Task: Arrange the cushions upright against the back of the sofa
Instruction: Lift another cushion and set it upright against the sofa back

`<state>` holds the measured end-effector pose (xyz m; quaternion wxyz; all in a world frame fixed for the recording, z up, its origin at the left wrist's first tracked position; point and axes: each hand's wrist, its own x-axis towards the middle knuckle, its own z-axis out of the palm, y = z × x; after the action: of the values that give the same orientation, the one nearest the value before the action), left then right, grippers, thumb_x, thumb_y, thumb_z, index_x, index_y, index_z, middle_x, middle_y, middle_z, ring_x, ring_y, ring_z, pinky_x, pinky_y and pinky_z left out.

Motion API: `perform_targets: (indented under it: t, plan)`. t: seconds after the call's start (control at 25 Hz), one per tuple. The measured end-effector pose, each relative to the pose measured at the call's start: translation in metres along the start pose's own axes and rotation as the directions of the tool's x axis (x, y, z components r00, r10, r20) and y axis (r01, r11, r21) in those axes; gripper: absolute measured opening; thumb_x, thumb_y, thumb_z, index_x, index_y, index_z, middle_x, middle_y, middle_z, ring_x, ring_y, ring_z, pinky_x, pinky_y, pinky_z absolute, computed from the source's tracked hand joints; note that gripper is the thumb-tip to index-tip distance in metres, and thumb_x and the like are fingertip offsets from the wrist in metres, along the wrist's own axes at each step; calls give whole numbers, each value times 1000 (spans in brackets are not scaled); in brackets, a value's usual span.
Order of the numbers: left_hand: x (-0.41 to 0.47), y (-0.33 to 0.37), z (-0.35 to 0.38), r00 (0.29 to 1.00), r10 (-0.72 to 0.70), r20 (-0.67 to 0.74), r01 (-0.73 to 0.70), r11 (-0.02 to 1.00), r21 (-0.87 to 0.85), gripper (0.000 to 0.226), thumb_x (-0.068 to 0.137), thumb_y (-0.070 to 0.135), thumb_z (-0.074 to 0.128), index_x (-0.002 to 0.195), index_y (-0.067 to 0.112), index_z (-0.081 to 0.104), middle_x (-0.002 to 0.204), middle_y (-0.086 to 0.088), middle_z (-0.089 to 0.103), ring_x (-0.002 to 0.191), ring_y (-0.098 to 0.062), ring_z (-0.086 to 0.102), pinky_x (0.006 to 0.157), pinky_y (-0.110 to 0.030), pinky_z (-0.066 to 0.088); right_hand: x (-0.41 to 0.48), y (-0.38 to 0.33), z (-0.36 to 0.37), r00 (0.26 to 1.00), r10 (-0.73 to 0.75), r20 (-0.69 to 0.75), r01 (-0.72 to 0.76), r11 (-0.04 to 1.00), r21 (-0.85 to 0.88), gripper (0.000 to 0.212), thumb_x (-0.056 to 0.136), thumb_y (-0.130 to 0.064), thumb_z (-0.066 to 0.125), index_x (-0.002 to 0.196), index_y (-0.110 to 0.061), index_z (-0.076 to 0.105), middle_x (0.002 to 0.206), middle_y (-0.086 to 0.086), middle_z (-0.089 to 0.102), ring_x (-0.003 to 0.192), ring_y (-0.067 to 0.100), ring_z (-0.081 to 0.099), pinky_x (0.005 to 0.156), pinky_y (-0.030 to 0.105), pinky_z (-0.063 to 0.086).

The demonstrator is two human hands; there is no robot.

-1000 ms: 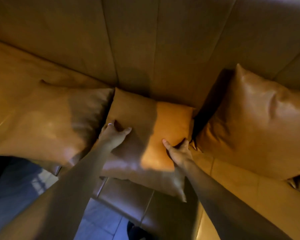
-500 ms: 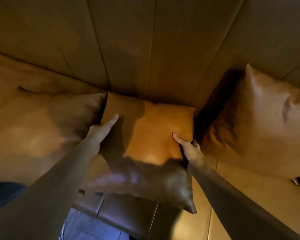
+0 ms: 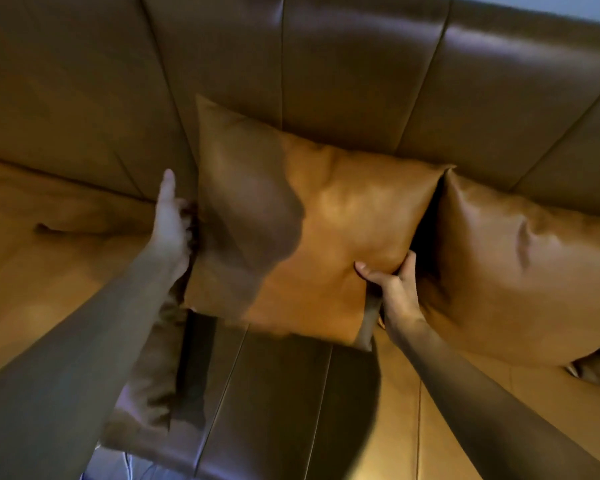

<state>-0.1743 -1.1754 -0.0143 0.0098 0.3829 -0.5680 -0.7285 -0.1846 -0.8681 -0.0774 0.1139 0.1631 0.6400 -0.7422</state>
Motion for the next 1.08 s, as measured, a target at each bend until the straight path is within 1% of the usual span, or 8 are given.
perform_targets:
  t: [0.16, 0.28, 0.36, 0.48, 0.6, 0.84, 1.0, 1.08]
  plan:
    - [6, -8, 24, 997, -37, 70, 37, 999, -8, 85, 83, 80, 40, 153, 33, 28, 155, -3, 39, 137, -29, 40, 105, -60, 30, 12, 1, 8, 997, 54, 48, -49, 993, -104, 92, 73, 6, 80, 144, -26, 32, 130, -4, 55, 112, 19, 54, 91, 32, 48]
    - [8, -10, 36, 997, -31, 65, 32, 999, -19, 92, 69, 80, 61, 148, 40, 35, 148, 0, 47, 129, -26, 48, 98, -55, 39, 18, 2, 14, 999, 26, 34, -23, 996, -86, 85, 72, 10, 79, 138, -27, 40, 128, -2, 60, 111, 17, 59, 81, 23, 52]
    - [9, -8, 36, 999, 18, 40, -16, 999, -32, 89, 68, 74, 68, 145, 42, 37, 141, 1, 50, 121, -26, 52, 96, -55, 43, 17, 6, 15, 1000, -7, 13, 9, 996, -91, 84, 70, 9, 80, 134, -30, 43, 127, -1, 61, 116, 21, 59, 93, 37, 55]
    - [13, 0, 32, 992, 125, -9, -125, 988, -94, 72, 76, 63, 70, 139, 45, 39, 134, 5, 51, 110, -21, 53, 88, -52, 46, 20, 5, 21, 998, -57, 37, 60, 992, -108, 89, 70, 4, 83, 137, -34, 38, 135, 0, 56, 124, 26, 54, 106, 50, 47]
    - [18, 5, 33, 990, 132, -51, -136, 986, -91, 76, 77, 59, 71, 141, 47, 33, 131, 7, 45, 110, -21, 48, 88, -53, 41, 31, -4, 30, 996, -59, 67, 67, 990, -125, 96, 72, -6, 86, 144, -32, 29, 141, 2, 50, 128, 28, 51, 109, 51, 44]
    - [21, 4, 39, 990, 120, -69, -124, 990, -65, 79, 80, 55, 71, 145, 44, 27, 128, 7, 43, 110, -21, 46, 95, -56, 42, 44, -9, 35, 998, -6, 68, 20, 977, -211, 101, 71, -15, 89, 148, -28, 25, 144, 1, 48, 130, 27, 49, 112, 50, 41]
    - [23, 4, 40, 987, 118, -110, -124, 991, -55, 78, 82, 53, 70, 147, 40, 29, 126, 8, 45, 111, -20, 44, 101, -58, 38, 45, -9, 34, 999, -5, 54, 19, 967, -253, 102, 67, -20, 91, 145, -35, 27, 143, -2, 50, 129, 25, 50, 112, 49, 41]
    - [23, 0, 39, 989, 123, -80, -126, 992, -31, 81, 83, 56, 68, 149, 40, 25, 135, 5, 44, 120, -24, 44, 103, -60, 36, 47, -6, 33, 999, -2, 48, 16, 953, -302, 105, 63, -30, 92, 144, -38, 26, 144, -2, 48, 130, 25, 49, 112, 50, 41]
